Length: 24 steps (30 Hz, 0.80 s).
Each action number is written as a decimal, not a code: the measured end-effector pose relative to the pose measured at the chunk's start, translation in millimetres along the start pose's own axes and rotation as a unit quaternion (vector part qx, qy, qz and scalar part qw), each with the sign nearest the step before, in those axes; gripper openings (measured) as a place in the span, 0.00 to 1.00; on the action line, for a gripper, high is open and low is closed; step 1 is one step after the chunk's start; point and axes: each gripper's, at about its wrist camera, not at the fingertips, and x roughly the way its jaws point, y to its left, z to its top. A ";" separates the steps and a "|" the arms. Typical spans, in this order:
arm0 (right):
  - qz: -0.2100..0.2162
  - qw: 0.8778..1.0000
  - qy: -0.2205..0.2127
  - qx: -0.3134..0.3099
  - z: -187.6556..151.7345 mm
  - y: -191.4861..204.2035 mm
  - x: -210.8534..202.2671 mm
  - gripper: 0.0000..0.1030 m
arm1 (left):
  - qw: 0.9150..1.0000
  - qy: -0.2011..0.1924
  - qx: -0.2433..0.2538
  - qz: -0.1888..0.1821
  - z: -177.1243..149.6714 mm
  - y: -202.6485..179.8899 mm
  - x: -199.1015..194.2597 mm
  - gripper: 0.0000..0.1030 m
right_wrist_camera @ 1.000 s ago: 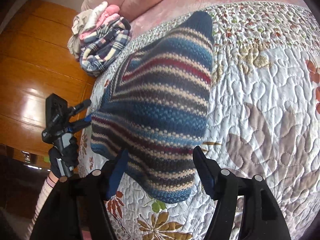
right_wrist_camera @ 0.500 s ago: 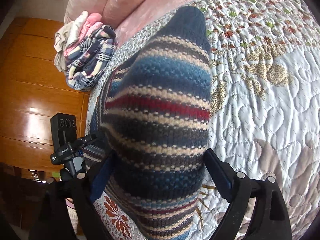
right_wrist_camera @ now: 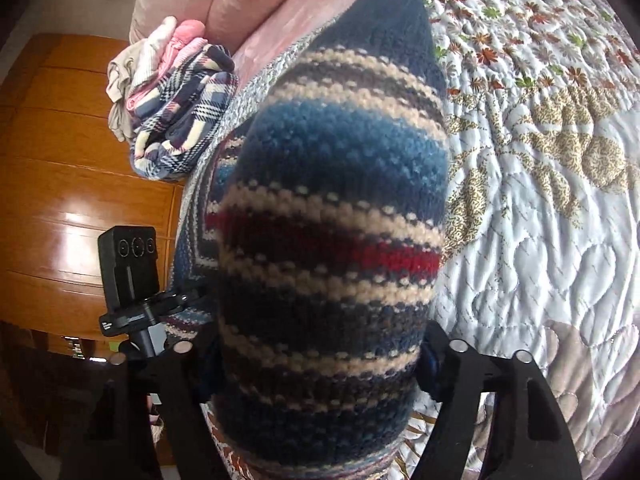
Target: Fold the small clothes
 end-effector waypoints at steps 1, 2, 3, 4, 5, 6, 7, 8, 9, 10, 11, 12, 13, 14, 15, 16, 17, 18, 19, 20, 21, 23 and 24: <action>0.004 1.000 -0.002 -0.005 -1.4 1.6 -3.8 0.62 | 1.000 -0.003 -0.005 -0.014 -1.9 1.4 -1.6 0.48; 0.003 1.000 -0.003 -0.014 -2.9 5.9 -7.4 0.61 | 1.000 -0.010 -0.007 -0.021 -4.3 1.4 -2.9 0.44; 0.002 1.000 -0.004 -0.023 -4.2 10.3 -9.7 0.60 | 1.000 -0.020 -0.004 -0.021 -7.6 -0.4 -3.6 0.43; 0.002 1.000 -0.004 -0.031 -5.7 15.4 -12.7 0.59 | 0.999 -0.030 -0.003 -0.024 -10.9 -2.5 -3.7 0.42; 0.003 0.999 -0.004 -0.038 -7.3 20.8 -16.7 0.59 | 0.999 -0.039 -0.005 -0.032 -14.4 -4.8 -4.5 0.40; 0.005 0.999 -0.004 -0.046 -9.1 26.3 -22.2 0.59 | 0.997 -0.051 -0.008 -0.049 -18.7 -9.5 -5.8 0.38; 0.007 0.999 -0.003 -0.054 -11.0 30.3 -28.8 0.59 | 0.996 -0.058 -0.010 -0.060 -22.1 -13.0 -6.5 0.38; 0.006 0.998 -0.003 -0.062 -13.1 33.5 -37.0 0.58 | 0.995 -0.065 -0.007 -0.071 -27.1 -21.9 -6.8 0.36; 0.005 0.997 -0.002 -0.071 -15.4 36.5 -47.0 0.58 | 0.995 -0.067 -0.004 -0.076 -31.4 -28.8 -6.8 0.36; 0.002 0.997 -0.001 -0.078 -18.2 38.5 -58.0 0.58 | 0.994 -0.068 -0.001 -0.084 -36.8 -39.9 -5.4 0.35; -0.002 0.996 0.000 -0.087 -22.0 39.8 -70.1 0.58 | 0.994 -0.069 0.001 -0.090 -41.8 -49.8 -4.3 0.35; -0.007 0.996 0.000 -0.094 -26.5 39.9 -81.8 0.58 | 0.993 -0.070 0.004 -0.096 -48.2 -62.6 -2.3 0.35; -0.012 0.995 0.001 -0.101 -31.8 39.2 -93.9 0.58 | 0.992 -0.068 0.007 -0.103 -54.9 -77.0 0.9 0.35; -0.018 0.994 0.003 -0.107 -37.6 37.4 -106.3 0.58 | 0.992 -0.065 0.013 -0.104 -60.0 -89.2 3.4 0.35; -0.025 0.993 0.006 -0.112 -44.6 34.1 -120.2 0.58 | 0.992 -0.062 0.026 -0.103 -66.6 -107.3 6.8 0.35; -0.030 0.993 0.008 -0.113 -51.6 30.0 -133.1 0.58 | 0.993 -0.058 0.037 -0.100 -71.9 -123.8 10.3 0.35; -0.033 0.993 0.011 -0.112 -58.2 24.4 -146.0 0.58 | 0.993 -0.053 0.043 -0.098 -77.9 -142.4 14.9 0.35; -0.035 0.994 0.012 -0.108 -65.1 18.0 -159.6 0.58 | 0.993 -0.050 0.044 -0.098 -81.8 -157.1 17.2 0.35; -0.036 0.994 0.011 -0.103 -70.8 12.2 -171.2 0.58 | 0.993 -0.046 0.044 -0.096 -85.7 -171.3 22.4 0.35; -0.037 0.994 0.010 -0.098 -76.6 6.4 -182.8 0.58 | 0.994 -0.043 0.047 -0.089 -89.0 -185.3 25.9 0.35; -0.037 0.995 0.009 -0.096 -83.4 -0.2 -195.6 0.58 | 0.995 -0.041 0.054 -0.080 -94.3 -203.2 32.6 0.35; -0.040 0.994 0.005 -0.097 -93.9 -11.0 -213.3 0.58 | 0.995 -0.036 0.066 -0.062 -101.1 -231.2 44.9 0.35; -0.037 0.995 0.003 -0.094 -99.7 -19.8 -222.1 0.59 | 0.995 -0.035 0.073 -0.053 -105.3 -245.1 51.9 0.35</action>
